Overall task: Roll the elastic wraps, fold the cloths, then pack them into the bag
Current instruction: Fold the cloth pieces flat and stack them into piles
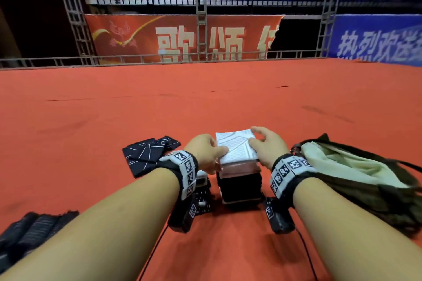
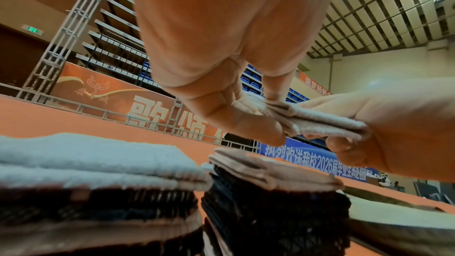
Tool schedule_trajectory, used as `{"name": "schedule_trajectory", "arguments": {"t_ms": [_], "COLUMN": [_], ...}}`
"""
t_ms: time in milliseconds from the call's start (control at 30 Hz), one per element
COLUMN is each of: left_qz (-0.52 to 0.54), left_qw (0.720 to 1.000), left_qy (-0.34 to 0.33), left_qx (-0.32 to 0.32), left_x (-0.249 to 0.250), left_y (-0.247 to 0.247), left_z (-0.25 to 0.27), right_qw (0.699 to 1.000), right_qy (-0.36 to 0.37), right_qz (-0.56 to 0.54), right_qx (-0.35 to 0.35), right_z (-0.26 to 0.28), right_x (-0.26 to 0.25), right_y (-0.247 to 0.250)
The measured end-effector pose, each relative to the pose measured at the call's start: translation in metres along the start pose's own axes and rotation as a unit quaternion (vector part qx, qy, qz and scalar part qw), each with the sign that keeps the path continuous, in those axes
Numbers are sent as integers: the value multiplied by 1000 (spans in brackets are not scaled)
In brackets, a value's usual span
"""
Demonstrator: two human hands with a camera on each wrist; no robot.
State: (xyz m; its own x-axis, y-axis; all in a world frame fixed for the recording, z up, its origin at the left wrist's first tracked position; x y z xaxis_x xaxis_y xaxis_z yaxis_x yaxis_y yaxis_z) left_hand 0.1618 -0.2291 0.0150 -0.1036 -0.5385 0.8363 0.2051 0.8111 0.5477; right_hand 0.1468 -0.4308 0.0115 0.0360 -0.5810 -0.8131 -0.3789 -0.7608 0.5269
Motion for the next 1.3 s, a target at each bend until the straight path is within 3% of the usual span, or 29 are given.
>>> {"name": "schedule_trajectory", "arguments": {"t_ms": [167,267,333,467,567,667,1300], "left_qz": [-109,-278,-298,-318,-409,-446,-440], "left_qw": [994,955,943,939,909,892,895], "left_qy": [17,-18,-65,-114,-83,-41,2], "left_qx": [27,102,133,61,-9,-50,-67], "left_x": [-15,-17,-15,-13,-27,-45,-63], "left_y": [-8,-6,-12,-37,-58,-68,-80], "left_z": [-17,-26,-33,-44,-46,-44,-47], "right_qw": [996,985,980,981,974,956,961], "right_qy": [3,-20,-29,3,34,6,-12], "right_qz": [87,151,188,194,189,228,206], "right_qx": [-29,-76,-54,-29,-117,-185,-185], "right_z": [-14,-19,-22,-28,-26,-20,-16], "right_x": [10,25,29,24,27,46,75], "right_y": [-15,-32,-34,-35,-55,-72,-83]}}
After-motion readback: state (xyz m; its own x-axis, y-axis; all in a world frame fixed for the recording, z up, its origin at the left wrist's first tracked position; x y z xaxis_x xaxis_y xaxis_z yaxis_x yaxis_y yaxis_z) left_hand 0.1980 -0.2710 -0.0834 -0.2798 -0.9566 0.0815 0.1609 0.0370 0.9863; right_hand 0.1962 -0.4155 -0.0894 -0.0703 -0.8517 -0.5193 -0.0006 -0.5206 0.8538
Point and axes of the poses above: each hand's wrist, its own z-axis away from the middle knuckle, its own y-axis out of the back of the hand, x = y × z, the point moved 5 cm from there along -z, towards the middle knuckle, and after that the axes turned 2 degrees about x, right-handed, at the moved point
